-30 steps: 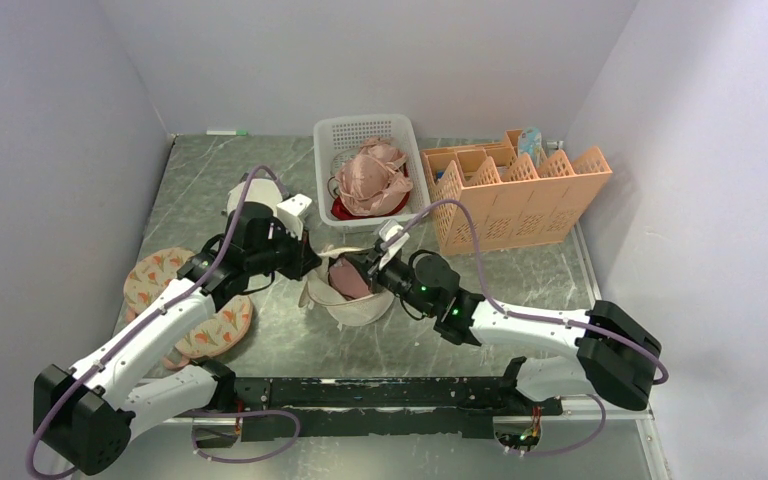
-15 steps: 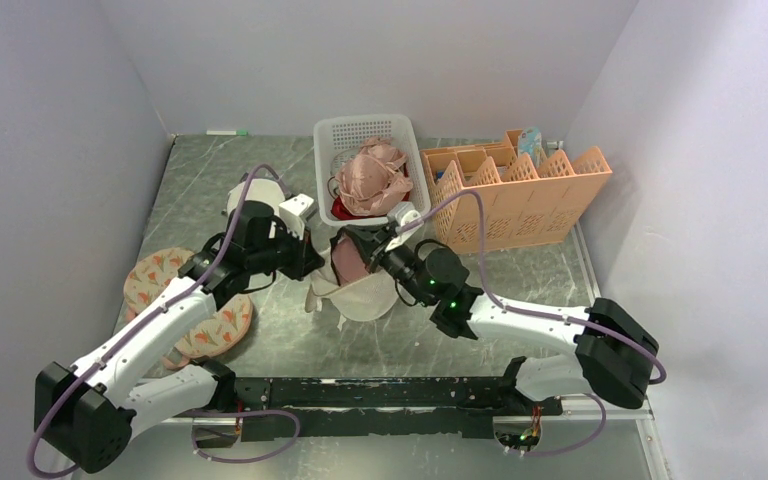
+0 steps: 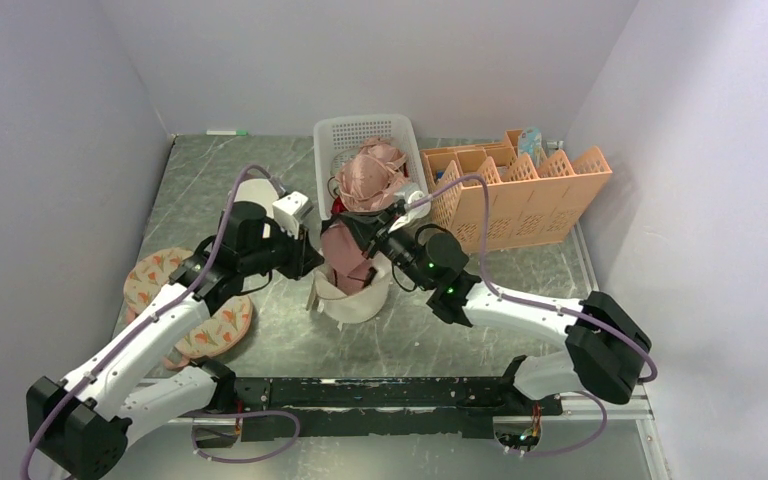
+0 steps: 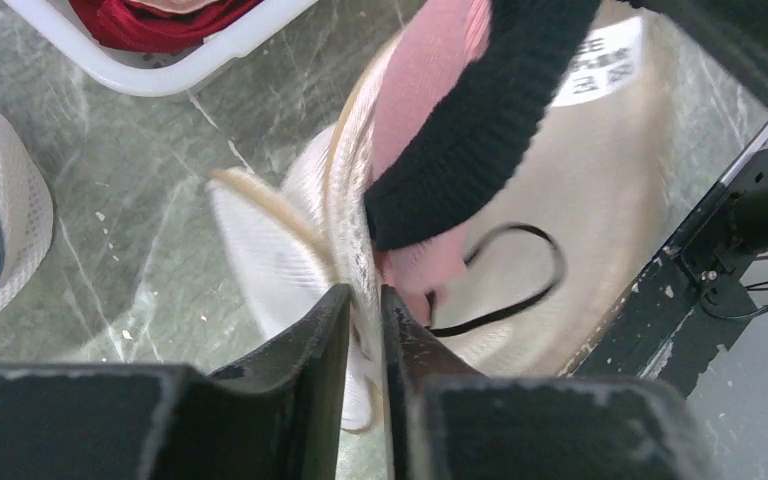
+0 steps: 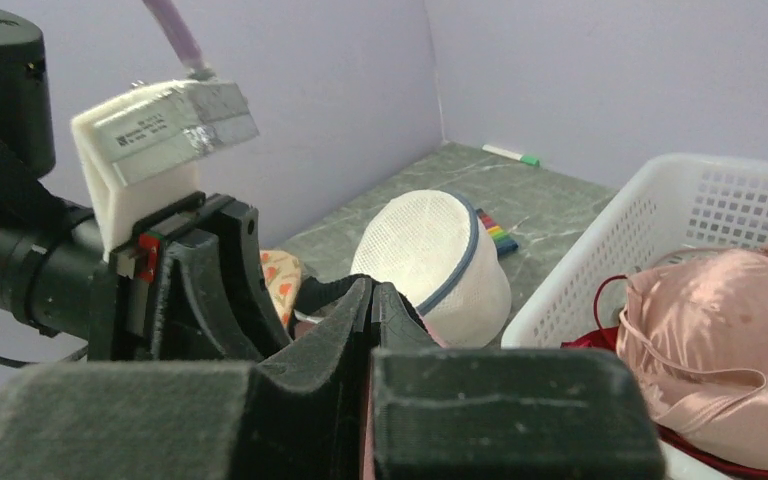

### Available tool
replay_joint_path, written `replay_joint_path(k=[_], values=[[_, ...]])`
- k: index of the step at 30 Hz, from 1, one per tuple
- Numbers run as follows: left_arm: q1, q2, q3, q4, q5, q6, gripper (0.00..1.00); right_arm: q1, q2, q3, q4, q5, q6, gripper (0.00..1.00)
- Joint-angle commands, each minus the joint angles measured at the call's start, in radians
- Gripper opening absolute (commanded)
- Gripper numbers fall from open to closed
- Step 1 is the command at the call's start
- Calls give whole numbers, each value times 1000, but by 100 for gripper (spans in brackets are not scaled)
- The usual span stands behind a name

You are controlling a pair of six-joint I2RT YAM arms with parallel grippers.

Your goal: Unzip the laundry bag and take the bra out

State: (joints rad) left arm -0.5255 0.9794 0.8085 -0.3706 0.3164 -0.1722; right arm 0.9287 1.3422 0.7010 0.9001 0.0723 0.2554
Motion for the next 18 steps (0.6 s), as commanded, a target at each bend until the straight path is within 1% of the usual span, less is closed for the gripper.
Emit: replay_joint_path(k=[1,3,4,5,7,10,13,18], values=[[-4,-32,15,13,-18,2,35,-3,-48,39,-78,4,14,0],[-4,-48,15,11,-34,-1,51,-3,-59,36,-126,5,10,0],[-3,-69,11,13,-51,-2,58,-3,-64,21,-130,3,9,0],[-4,-88,8,14,-60,-4,63,-3,-69,0,-128,4,14,0],[-4,-130,-2,25,-68,-5,70,-3,-81,-36,-121,21,33,0],[-4,-184,-19,50,-63,-5,77,-3,-103,-61,-135,43,42,0],[-2,-203,-26,71,-36,-2,82,-4,-125,-49,-171,31,22,0],[-2,-147,-21,78,61,-6,85,-3,-166,-12,-232,-45,22,0]])
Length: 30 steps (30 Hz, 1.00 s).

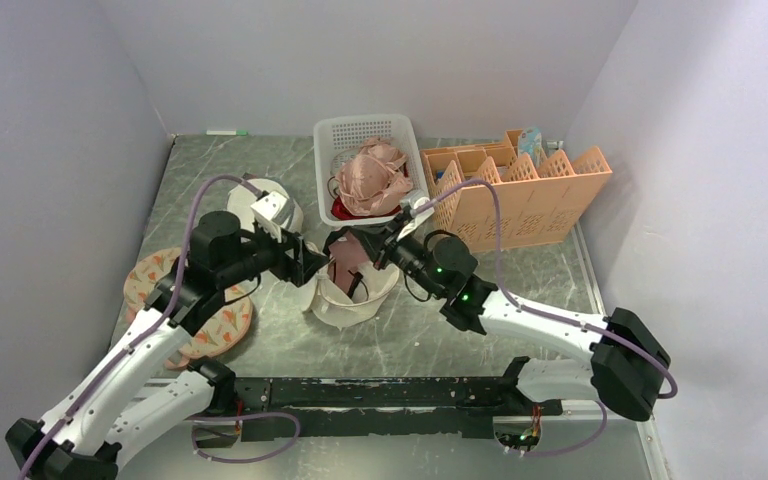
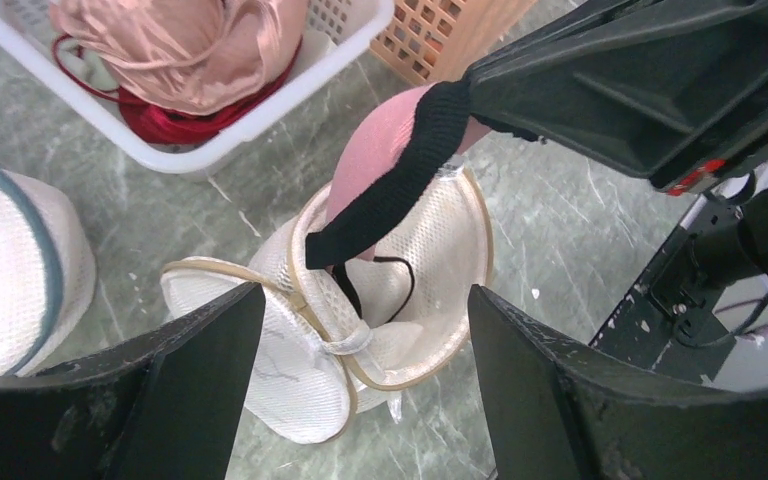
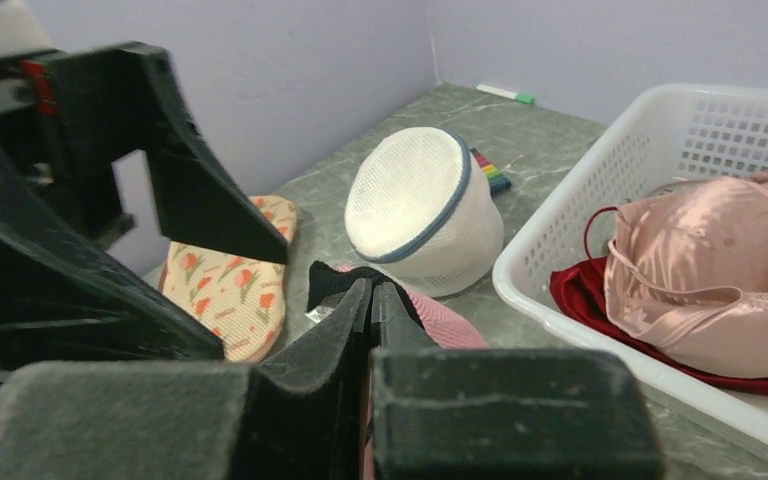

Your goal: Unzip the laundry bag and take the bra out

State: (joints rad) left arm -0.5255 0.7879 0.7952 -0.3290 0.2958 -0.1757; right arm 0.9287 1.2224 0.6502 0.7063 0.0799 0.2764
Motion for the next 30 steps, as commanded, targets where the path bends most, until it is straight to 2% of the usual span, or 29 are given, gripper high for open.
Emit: replay_joint_path(k=[1,9,14,17,22,25,28,30], values=[[-2,58,-5,34,94,-7,85,-4,-54,42,-40,-67,8,0],[0,70,10,129,127,-90,89,-4,-72,122,-65,-170,42,0],[-1,120,24,253,244,-166,82,-5,-87,128,-64,-207,75,0],[0,124,14,257,198,-212,79,-4,-103,123,-60,-207,80,0],[0,113,30,205,146,-216,87,-5,-136,146,-78,-205,67,0],[0,122,26,228,126,-262,87,-5,-155,166,-89,-210,60,0],[0,147,44,239,177,-303,86,-5,-174,185,-93,-215,60,0],[-1,152,34,307,238,-333,86,-5,-184,190,-84,-220,59,0]])
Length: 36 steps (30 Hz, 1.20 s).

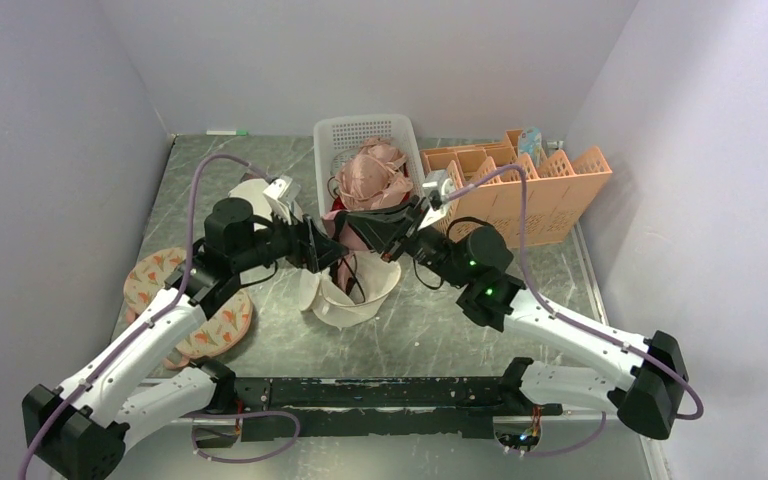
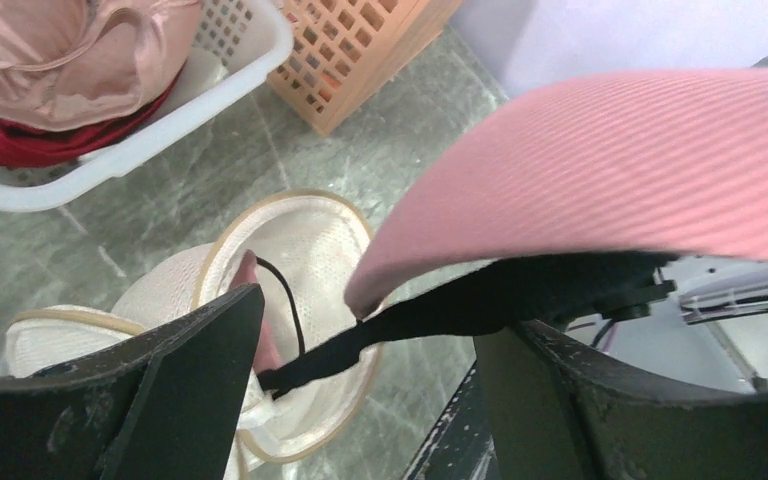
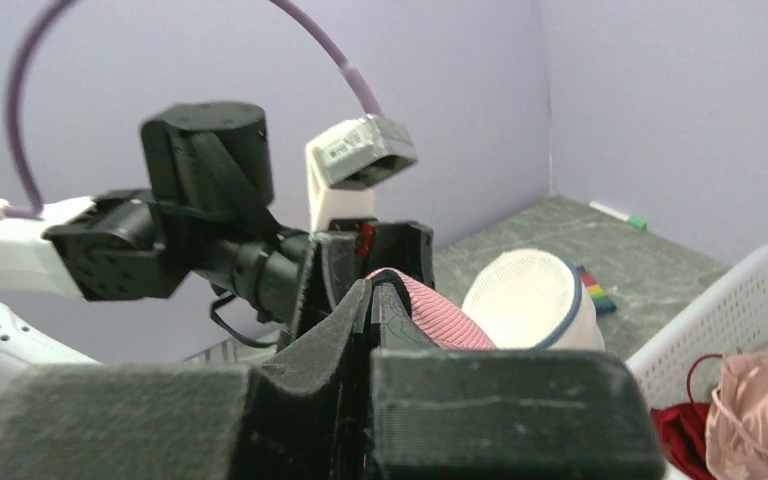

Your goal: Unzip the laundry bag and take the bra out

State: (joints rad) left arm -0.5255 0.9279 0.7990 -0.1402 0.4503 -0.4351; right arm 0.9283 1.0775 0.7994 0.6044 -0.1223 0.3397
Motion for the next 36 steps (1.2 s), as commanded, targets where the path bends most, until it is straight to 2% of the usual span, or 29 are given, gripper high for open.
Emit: replay_joint_path(k=[1,6,10,13,16,18,21,22,24,26,29,36], values=[[0,14,25,161,119,-90,85,-5,-40,41,24,-19,-4,0],[-1,49,56,304,257,-159,59,-4,-34,48,22,-17,-5,0],[-1,71,112,324,265,-174,27,-4,-48,48,-15,-6,-13,0],[0,81,153,325,252,-182,8,-4,-67,39,-50,29,-38,0],[0,87,236,251,220,-159,7,-4,-84,34,-110,78,-77,2],[-1,95,309,192,194,-132,7,-6,-104,43,-170,107,-95,13],[0,109,415,117,150,-101,7,-9,-140,50,-245,138,-114,59],[0,116,446,100,129,-94,7,-9,-153,50,-273,147,-124,70],[0,127,495,79,90,-89,7,-11,-186,55,-332,179,-140,83],[-1,139,533,68,49,-89,7,-10,-225,56,-390,227,-154,91],[-1,173,609,46,6,-87,7,-11,-299,50,-450,281,-171,98],[0,260,756,75,-5,-132,7,-11,-386,32,-536,325,-191,99]])
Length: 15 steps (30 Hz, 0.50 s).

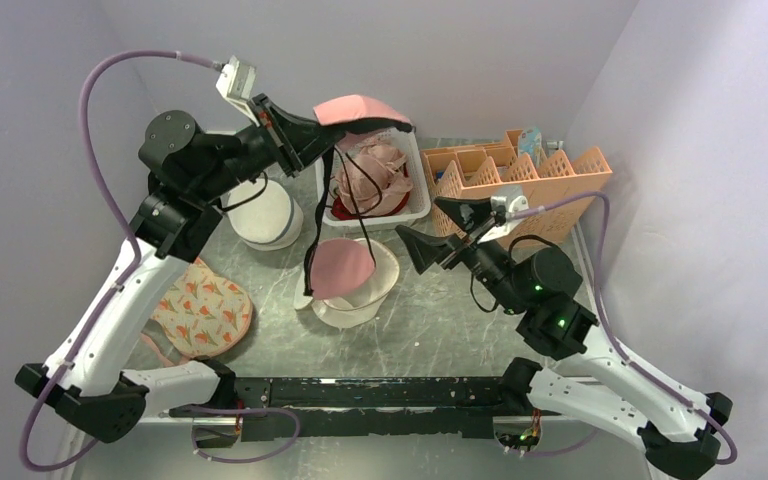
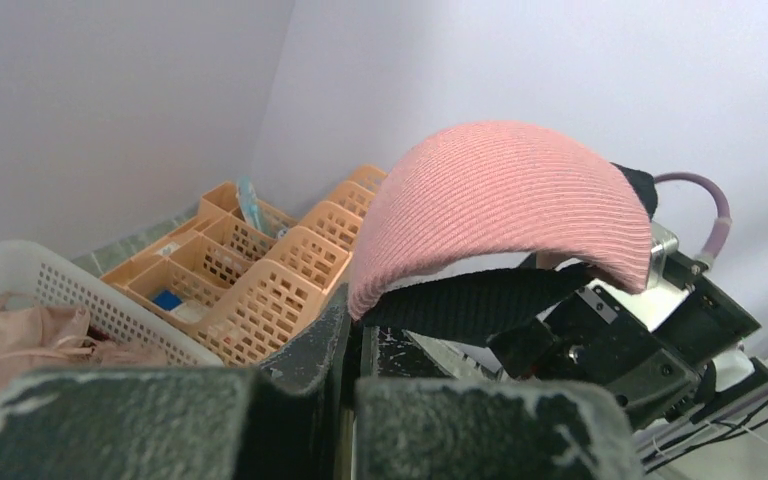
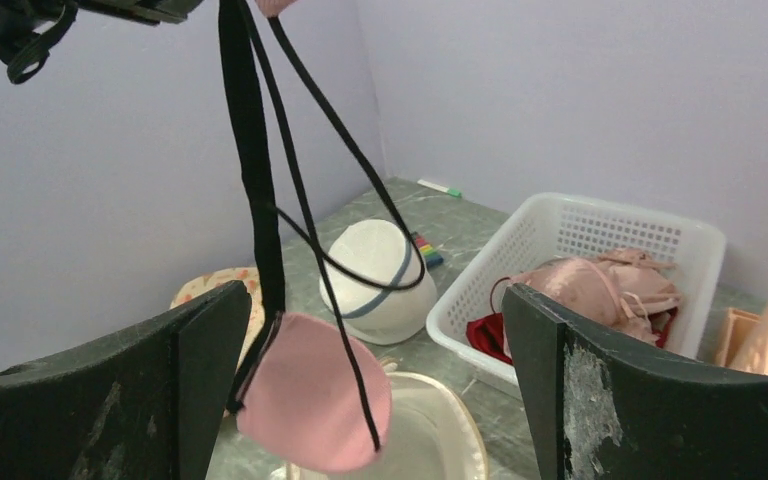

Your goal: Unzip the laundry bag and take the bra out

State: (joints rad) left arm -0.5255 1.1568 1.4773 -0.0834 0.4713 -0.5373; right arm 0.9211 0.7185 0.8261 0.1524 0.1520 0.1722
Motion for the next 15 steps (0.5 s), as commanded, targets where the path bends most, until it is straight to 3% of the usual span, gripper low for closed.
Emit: replay_joint_path(k=[1,15], values=[[0,50,97,29,-25,-39,7,-4,-34,0,-90,54,-21,99],[4,353,413,45,-122,-19,7,-3,-158,-13,-198,116,-46,99]])
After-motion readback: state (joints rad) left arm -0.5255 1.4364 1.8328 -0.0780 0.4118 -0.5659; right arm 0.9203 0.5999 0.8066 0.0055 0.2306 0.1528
